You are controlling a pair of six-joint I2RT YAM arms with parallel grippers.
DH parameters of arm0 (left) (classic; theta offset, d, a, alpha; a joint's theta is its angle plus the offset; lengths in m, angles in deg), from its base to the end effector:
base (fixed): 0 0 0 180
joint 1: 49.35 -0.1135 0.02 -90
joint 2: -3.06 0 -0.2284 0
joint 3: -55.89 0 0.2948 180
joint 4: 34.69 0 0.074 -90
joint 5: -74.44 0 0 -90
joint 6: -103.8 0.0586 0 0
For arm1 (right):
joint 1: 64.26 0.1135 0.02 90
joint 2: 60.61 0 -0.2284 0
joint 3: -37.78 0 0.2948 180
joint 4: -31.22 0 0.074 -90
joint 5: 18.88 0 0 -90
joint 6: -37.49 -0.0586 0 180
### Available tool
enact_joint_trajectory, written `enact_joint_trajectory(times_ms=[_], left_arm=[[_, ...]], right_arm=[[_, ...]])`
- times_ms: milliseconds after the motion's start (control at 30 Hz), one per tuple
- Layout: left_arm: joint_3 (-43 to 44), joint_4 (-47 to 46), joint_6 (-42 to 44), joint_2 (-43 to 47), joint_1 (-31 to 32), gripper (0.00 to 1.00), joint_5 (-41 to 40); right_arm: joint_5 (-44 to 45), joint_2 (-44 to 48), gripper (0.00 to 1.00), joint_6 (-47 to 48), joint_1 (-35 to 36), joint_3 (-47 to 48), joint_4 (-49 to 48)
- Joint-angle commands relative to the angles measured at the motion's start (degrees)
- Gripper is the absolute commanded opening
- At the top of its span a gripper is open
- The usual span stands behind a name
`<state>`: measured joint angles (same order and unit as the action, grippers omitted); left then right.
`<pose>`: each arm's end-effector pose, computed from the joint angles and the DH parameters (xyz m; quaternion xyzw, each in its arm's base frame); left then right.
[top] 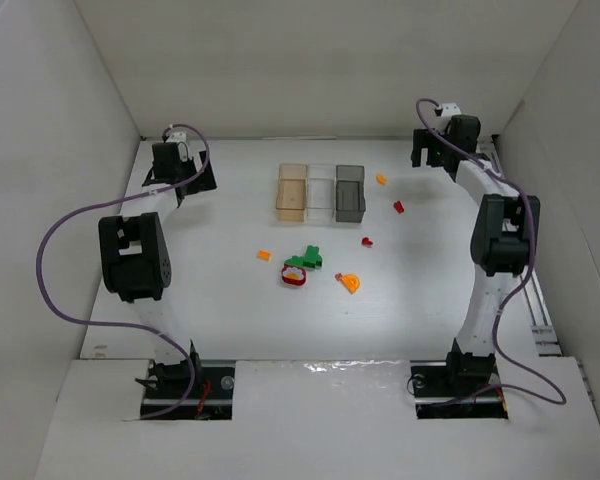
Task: Sort the legos into containers by color
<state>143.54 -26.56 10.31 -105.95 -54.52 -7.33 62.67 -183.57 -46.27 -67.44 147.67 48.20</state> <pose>0.4826 0.0352 0.1571 -0.0290 0.8618 -0.0546 0.5034 0.5453 -0.0217 0.1724 -0.0599 0.8626 0.0227 0.5018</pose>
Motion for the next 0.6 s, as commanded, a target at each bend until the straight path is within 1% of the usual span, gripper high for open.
enact_joint_trajectory(times_ms=[0,67,100,167,200,267,300,367,400,500,533,567], left_arm=[[1.44,-0.52,-1.08,2.14,-0.28,1.0,-2.16],[0.75,-1.04,0.58,3.54,-0.28,1.0,-0.76],[-0.13,-3.22,1.98,5.37,-0.28,1.0,0.72],[-1.27,-4.46,3.65,6.88,-0.28,1.0,1.53],[-1.89,-5.08,3.66,7.58,-0.28,1.0,2.4],[-1.89,-5.08,5.24,8.98,-0.28,1.0,3.98],[-2.42,-5.08,5.77,8.99,-0.28,1.0,3.99],[-2.95,-5.61,6.99,10.57,-0.28,1.0,6.7],[-3.56,-5.61,8.39,10.57,-0.28,1.0,7.41],[-2.08,-3.16,9.81,11.28,-0.28,1.0,11.45],[-1.29,-1.93,11.12,11.28,-0.28,1.0,12.15],[0.03,0.26,11.65,10.76,-0.28,1.0,13.55]], right_arm=[[-0.96,5.53,0.99,1.31,0.28,-0.33,-5.23],[-0.43,6.75,0.99,3.06,0.28,-0.33,-5.23],[-0.43,6.76,0.99,3.69,0.28,-0.33,-5.76],[0.1,8.17,0.99,5.61,0.28,-0.85,-5.76],[0.97,9.39,0.99,7.71,0.28,-0.85,-5.76],[1.5,10.89,0.99,8.96,0.89,-3.04,-7.78],[1.5,12.2,0.99,8.96,0.9,-3.05,-7.78],[1.5,12.74,0.99,9.92,1.42,-3.58,-7.78],[0.2,14.13,0.99,12.63,1.42,-4.8,-7.78],[-11.64,14.85,0.99,18.44,0.54,-6.13,-7.0],[-13.07,13.63,0.99,22.81,1.15,-5.17,-5.25],[-14.65,12.49,0.98,25.11,1.68,-3.59,0.33]])
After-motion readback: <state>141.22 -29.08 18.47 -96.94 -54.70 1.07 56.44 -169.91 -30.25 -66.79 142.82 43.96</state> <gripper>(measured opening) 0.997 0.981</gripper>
